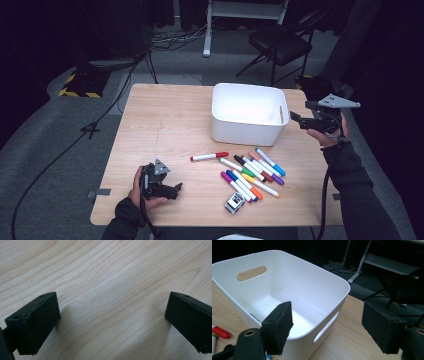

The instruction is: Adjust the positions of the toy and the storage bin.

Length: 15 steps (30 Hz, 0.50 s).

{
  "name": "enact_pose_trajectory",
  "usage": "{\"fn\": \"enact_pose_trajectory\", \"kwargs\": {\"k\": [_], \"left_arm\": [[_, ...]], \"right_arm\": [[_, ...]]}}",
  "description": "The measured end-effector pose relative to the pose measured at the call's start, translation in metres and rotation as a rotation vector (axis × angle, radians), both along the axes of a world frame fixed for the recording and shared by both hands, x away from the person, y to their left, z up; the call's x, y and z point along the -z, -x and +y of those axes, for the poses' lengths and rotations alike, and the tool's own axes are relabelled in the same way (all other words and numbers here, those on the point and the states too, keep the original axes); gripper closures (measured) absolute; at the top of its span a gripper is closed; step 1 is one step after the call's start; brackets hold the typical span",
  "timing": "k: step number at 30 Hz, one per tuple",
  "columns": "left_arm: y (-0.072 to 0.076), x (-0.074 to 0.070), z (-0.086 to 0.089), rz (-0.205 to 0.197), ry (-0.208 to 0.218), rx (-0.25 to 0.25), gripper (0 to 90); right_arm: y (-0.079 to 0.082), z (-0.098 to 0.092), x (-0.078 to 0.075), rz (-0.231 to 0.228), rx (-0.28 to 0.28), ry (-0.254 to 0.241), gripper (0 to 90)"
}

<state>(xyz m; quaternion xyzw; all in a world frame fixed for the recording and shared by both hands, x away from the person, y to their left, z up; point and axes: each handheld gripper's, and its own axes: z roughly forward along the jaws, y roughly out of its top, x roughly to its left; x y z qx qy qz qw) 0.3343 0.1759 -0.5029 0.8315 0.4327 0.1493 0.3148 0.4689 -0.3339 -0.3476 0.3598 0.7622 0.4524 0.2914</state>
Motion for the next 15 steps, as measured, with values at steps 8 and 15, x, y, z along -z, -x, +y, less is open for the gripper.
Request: {"fn": "enact_pose_trajectory", "kwargs": {"k": [8,15], "left_arm": [[0.0,0.0,0.0,0.001,0.001,0.0,0.2],[0.0,0.0,0.0,0.001,0.0,0.001,0.2]], "right_arm": [[-0.026,0.017,0.015,0.073,0.025,0.035,25.3],[-0.041,0.026,0.027,0.146,0.047,0.049,26.1]]}}
